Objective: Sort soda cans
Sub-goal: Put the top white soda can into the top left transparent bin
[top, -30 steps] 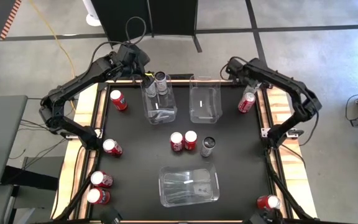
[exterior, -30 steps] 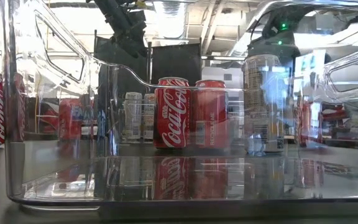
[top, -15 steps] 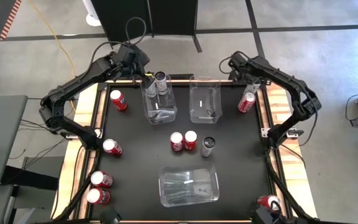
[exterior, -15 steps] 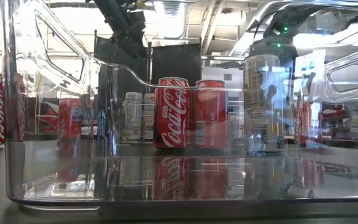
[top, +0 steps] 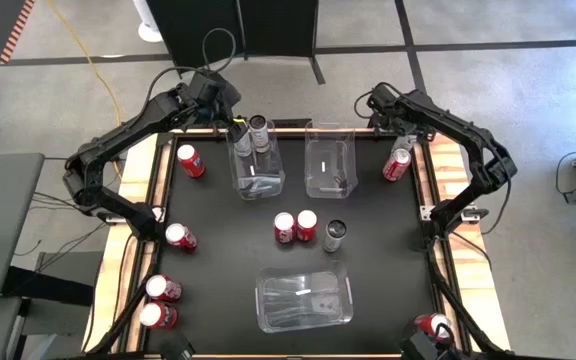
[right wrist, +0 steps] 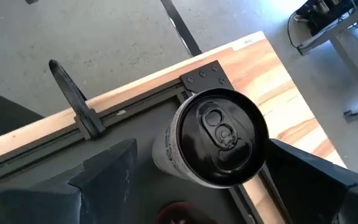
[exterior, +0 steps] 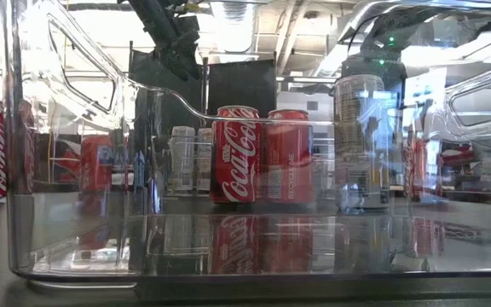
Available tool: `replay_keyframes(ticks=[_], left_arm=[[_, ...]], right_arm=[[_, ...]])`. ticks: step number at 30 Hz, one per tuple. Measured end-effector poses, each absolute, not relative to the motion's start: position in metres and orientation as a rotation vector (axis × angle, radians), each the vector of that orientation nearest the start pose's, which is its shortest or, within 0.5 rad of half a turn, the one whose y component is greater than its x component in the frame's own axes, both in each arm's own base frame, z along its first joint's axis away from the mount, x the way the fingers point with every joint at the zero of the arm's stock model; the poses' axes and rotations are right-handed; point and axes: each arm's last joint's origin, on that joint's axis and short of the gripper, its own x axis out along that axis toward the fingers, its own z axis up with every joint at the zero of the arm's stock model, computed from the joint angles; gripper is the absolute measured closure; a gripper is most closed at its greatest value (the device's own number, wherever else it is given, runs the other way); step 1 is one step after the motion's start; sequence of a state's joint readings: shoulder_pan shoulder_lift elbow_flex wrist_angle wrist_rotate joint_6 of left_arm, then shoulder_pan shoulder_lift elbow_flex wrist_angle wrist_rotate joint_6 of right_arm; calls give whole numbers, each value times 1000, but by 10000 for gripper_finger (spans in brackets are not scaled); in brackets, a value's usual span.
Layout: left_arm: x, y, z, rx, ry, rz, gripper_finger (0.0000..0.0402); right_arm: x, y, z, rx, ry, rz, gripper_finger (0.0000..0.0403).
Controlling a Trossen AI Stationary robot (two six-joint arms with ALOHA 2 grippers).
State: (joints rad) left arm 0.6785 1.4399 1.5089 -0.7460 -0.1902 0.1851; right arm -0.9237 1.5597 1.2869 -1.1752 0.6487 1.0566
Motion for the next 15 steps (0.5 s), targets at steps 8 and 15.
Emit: replay_keyframes(ticks=[8,15], left_arm=[[231,193,382,43,770,749,93],[231,193,382,57,776,743,93]], right_arm=[[159,-239,270,945,672,-1933,34],[171,-238,272,954,614,-1866,34]])
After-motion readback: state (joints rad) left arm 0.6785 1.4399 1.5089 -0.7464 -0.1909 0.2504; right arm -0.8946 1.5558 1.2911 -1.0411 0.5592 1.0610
